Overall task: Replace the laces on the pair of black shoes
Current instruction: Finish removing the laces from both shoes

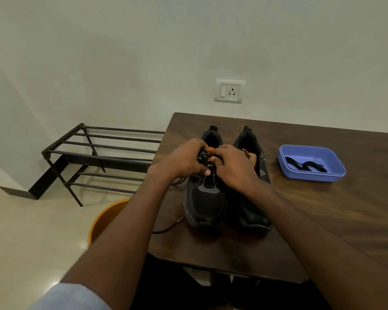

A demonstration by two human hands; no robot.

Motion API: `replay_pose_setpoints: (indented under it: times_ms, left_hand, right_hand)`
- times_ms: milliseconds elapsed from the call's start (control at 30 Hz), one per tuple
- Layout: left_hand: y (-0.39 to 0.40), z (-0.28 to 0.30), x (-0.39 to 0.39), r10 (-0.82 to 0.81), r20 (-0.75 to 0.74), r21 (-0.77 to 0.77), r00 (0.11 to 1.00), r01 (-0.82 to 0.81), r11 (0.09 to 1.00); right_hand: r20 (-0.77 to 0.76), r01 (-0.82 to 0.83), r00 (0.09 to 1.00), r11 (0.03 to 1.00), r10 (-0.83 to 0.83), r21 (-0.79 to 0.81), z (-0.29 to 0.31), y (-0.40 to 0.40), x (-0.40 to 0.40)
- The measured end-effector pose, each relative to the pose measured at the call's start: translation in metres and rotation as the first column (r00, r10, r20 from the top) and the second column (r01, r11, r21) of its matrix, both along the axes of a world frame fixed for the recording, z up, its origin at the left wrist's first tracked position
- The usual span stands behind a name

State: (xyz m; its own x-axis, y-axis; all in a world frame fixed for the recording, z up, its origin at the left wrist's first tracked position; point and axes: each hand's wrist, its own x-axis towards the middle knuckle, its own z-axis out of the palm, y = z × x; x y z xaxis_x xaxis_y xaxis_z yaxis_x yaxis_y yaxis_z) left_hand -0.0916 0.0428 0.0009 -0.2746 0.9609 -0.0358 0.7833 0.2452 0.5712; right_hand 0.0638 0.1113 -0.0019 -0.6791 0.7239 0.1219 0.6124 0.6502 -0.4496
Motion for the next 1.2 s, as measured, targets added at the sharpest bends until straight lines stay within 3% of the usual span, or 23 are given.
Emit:
replay_pose_setpoints:
  times_ms: [167,267,333,433,500,600,667,733,800,867,933,1000,1067,1133,1200]
  left_hand:
    - [0.002,-0.001,0.002,0.021,-0.006,0.002,1.000,-0.021,1.000]
    - [0.000,0.000,0.001,0.032,0.009,0.003,0.999,-0.032,0.999]
    - [0.001,-0.001,0.000,0.028,0.035,0.007,0.999,-0.028,1.000]
    - [0.004,-0.003,0.001,0.012,0.031,0.013,0.999,-0.012,1.000]
    - [0.005,-0.004,0.001,0.012,0.032,0.022,0.999,-0.013,1.000]
    - [0.003,-0.003,0.000,0.029,0.046,0.021,0.999,-0.030,0.999]
    - [0.002,-0.002,0.000,0.032,0.042,0.019,0.999,-0.032,0.999]
    - [0.000,-0.001,-0.002,0.043,0.061,0.011,0.997,-0.044,0.999]
    - [0.000,0.000,-0.003,0.049,0.074,0.010,0.996,-0.050,0.999]
    - [0.000,0.001,-0.001,0.044,0.072,0.022,0.996,-0.046,0.999]
    - [0.000,0.002,0.001,0.041,0.087,0.035,0.995,-0.045,0.998]
    - [0.000,0.002,0.002,0.038,0.109,0.040,0.993,-0.043,0.998]
    - [0.000,0.002,0.002,0.030,0.106,0.036,0.994,-0.034,0.999]
    - [-0.002,0.003,0.003,0.021,0.095,0.036,0.995,-0.025,0.999]
    - [-0.003,0.005,0.005,0.014,0.098,0.047,0.995,-0.019,0.999]
  right_hand:
    - [-0.200,0.190,0.965,0.976,-0.167,0.103,-0.009,-0.007,0.000]
    - [-0.329,0.282,0.906,0.959,-0.268,-0.007,-0.009,-0.009,0.001]
    - [-0.269,0.241,0.937,0.970,-0.224,0.032,-0.009,-0.011,-0.001]
    - [0.000,0.070,0.997,0.973,-0.072,0.218,-0.007,-0.012,-0.004]
    - [0.038,0.058,0.997,0.976,-0.067,0.209,-0.007,-0.012,-0.006]
    - [-0.142,0.136,0.983,0.976,-0.113,0.170,-0.007,-0.007,-0.004]
    - [-0.357,0.260,0.906,0.965,-0.229,0.040,-0.001,0.001,0.003]
    - [-0.448,0.339,0.833,0.939,-0.325,-0.051,0.002,0.004,0.008]
    - [-0.263,0.350,0.916,0.925,-0.304,0.148,-0.002,0.002,0.009]
    - [-0.066,0.216,0.976,0.916,-0.206,0.339,-0.009,0.002,0.006]
    - [0.027,0.073,0.996,0.931,-0.088,0.359,-0.009,0.001,-0.002]
    - [0.071,0.001,0.997,0.961,-0.021,0.276,-0.010,0.002,-0.006]
    - [-0.019,0.032,0.999,0.978,-0.028,0.206,-0.009,0.001,-0.006]
    - [-0.205,0.182,0.969,0.958,-0.137,0.222,-0.005,0.001,-0.003]
    - [-0.443,0.418,0.834,0.901,-0.330,0.115,0.006,0.005,0.003]
